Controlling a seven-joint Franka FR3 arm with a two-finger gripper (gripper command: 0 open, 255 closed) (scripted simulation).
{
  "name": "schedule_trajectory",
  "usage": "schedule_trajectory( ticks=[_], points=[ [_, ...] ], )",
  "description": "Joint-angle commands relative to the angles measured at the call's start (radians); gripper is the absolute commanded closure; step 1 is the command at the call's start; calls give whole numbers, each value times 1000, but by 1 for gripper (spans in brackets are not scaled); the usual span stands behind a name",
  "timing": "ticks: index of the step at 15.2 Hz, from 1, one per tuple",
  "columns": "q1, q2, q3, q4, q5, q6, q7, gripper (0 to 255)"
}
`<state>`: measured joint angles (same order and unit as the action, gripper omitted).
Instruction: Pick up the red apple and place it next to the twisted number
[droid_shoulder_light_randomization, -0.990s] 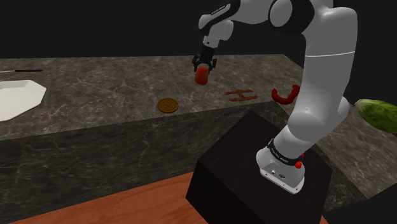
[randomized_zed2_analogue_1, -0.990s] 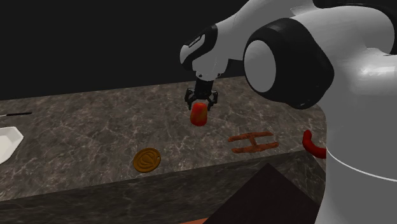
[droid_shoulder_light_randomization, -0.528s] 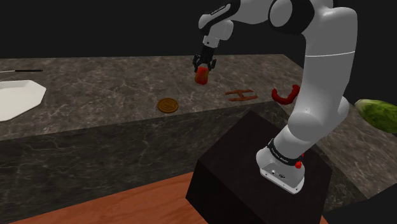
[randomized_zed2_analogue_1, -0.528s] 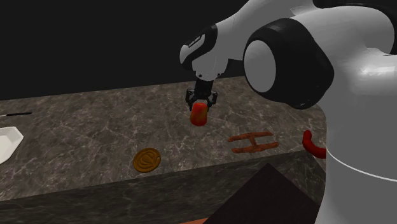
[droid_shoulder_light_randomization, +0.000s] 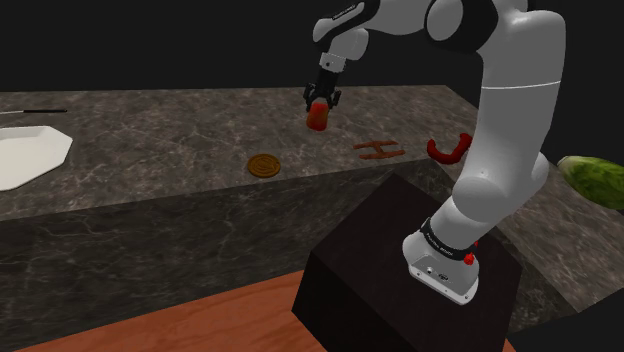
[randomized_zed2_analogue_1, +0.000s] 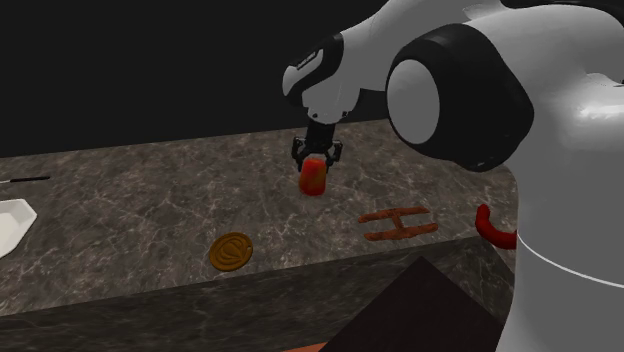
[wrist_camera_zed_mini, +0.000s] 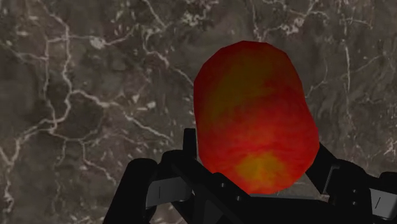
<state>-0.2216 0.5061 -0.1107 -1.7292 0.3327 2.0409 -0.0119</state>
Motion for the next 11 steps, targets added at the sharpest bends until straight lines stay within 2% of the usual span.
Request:
schedule_trajectory(
  ticks=[1, 11],
  points=[
    [0, -12, -2, 8, -4, -19, 6, 255],
    [2, -76, -9, 49, -23, -121, 36, 255]
  ],
)
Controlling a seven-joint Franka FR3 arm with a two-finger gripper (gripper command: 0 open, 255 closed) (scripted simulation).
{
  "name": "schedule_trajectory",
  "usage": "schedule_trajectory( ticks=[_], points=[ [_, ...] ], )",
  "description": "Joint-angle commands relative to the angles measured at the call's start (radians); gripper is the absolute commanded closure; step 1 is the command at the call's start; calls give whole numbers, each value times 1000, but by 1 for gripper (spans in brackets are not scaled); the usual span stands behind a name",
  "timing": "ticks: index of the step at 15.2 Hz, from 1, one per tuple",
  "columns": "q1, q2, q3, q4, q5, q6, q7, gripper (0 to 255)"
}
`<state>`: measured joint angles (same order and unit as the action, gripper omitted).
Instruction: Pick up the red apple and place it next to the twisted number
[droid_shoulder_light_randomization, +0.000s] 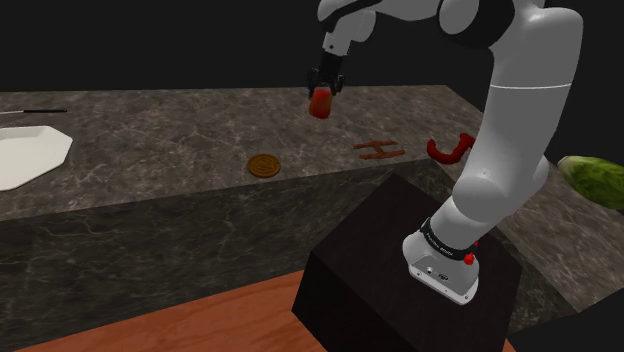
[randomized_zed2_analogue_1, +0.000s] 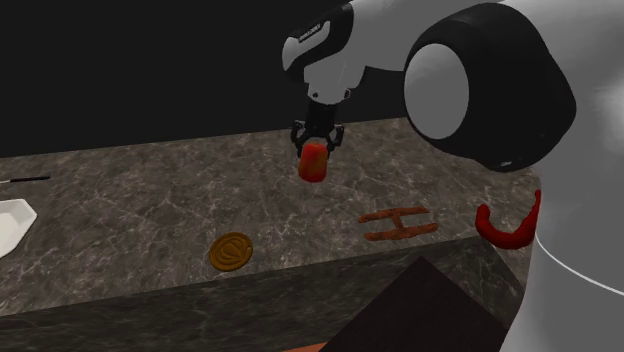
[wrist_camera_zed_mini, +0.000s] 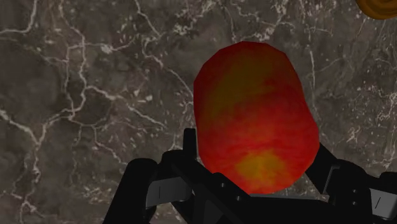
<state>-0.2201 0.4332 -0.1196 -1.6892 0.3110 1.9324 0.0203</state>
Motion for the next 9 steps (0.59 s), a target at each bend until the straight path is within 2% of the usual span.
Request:
schedule_trajectory(
  ticks=[1, 9],
  points=[
    [0, -9, -1, 15, -4, -23, 7, 255],
    [-1, -46, -5, 68, -16, -110, 31, 255]
  ],
)
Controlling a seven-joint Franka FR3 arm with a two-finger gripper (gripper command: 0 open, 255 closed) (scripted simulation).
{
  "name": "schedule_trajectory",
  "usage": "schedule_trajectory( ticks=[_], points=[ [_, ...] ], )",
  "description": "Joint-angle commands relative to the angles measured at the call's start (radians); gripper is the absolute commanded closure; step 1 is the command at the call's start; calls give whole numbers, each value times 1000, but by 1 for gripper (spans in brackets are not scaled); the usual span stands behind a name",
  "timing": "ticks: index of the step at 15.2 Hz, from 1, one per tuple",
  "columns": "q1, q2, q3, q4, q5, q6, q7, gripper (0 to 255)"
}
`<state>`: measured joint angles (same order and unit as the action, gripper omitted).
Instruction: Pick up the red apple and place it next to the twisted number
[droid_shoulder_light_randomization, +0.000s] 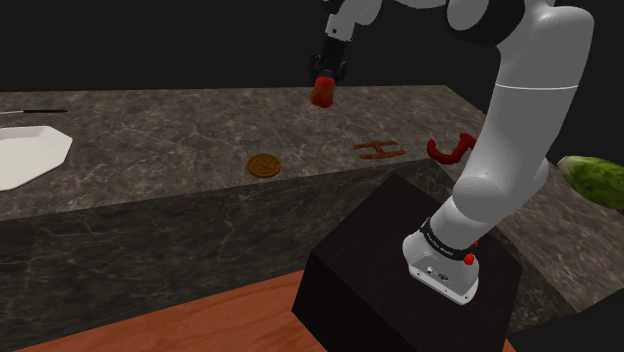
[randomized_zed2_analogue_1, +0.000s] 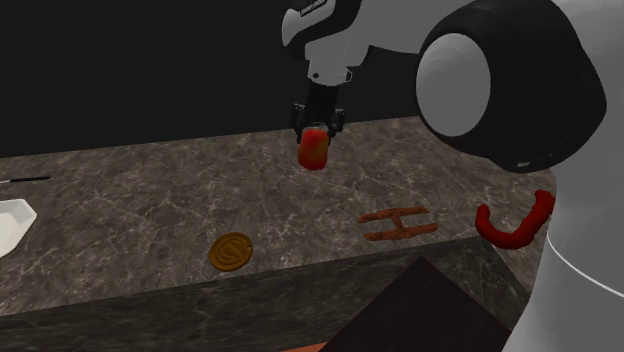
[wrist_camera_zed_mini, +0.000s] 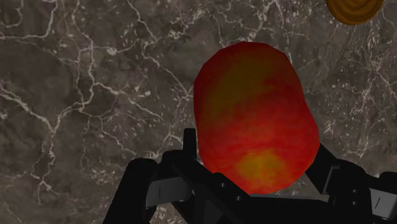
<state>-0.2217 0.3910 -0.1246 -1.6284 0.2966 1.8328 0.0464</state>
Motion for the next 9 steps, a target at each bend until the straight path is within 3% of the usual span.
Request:
schedule_trajectory(
  ticks=[1, 9],
  points=[
    [1, -8, 0, 15, -3, -22, 7, 255],
    [-2, -32, -3, 86, -11, -115, 31, 255]
  ],
)
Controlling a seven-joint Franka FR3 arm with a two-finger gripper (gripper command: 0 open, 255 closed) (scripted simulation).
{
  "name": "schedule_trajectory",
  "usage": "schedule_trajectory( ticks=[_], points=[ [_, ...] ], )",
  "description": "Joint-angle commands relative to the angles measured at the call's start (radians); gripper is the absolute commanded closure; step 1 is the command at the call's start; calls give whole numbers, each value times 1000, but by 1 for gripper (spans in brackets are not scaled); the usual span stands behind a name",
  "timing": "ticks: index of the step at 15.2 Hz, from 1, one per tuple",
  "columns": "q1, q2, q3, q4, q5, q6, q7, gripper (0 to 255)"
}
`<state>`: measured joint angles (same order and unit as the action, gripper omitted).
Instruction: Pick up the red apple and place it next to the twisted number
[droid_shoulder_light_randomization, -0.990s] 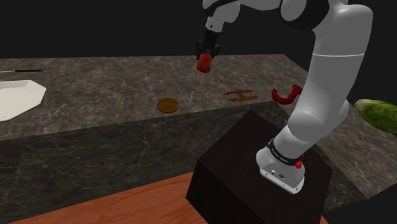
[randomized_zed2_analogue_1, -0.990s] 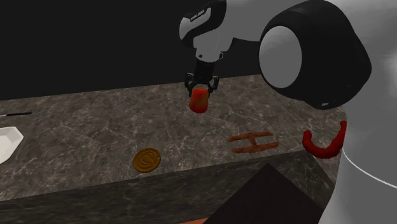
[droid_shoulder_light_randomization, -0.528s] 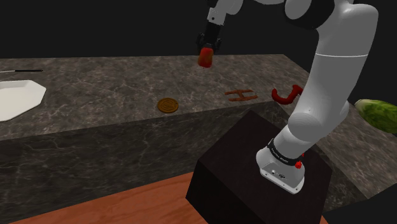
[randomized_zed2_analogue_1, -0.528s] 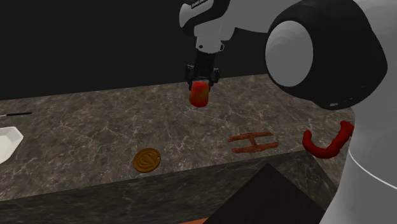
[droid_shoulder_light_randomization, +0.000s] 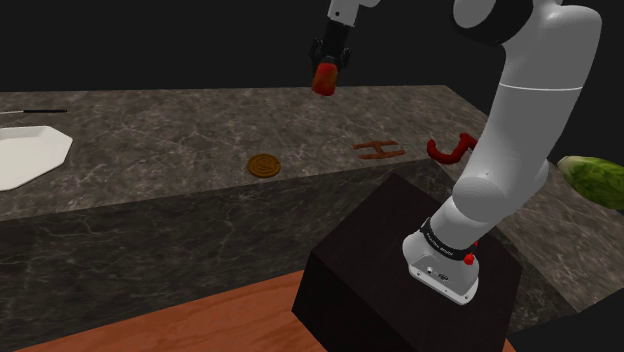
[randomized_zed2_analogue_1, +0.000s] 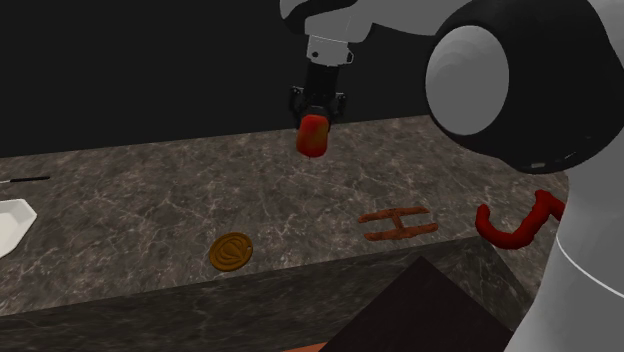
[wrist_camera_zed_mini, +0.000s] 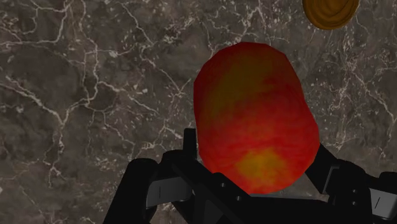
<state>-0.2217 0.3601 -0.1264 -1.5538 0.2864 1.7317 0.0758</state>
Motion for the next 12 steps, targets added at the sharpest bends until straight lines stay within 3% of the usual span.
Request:
schedule_trajectory(
  ticks=[1, 3, 12],
  points=[
    [-2, -4, -1, 22, -2, -26, 4, 255],
    [-3, -7, -2, 40, -3, -46, 9, 255],
    [-110, -105, -74, -95, -32, -50, -171, 255]
  ],
)
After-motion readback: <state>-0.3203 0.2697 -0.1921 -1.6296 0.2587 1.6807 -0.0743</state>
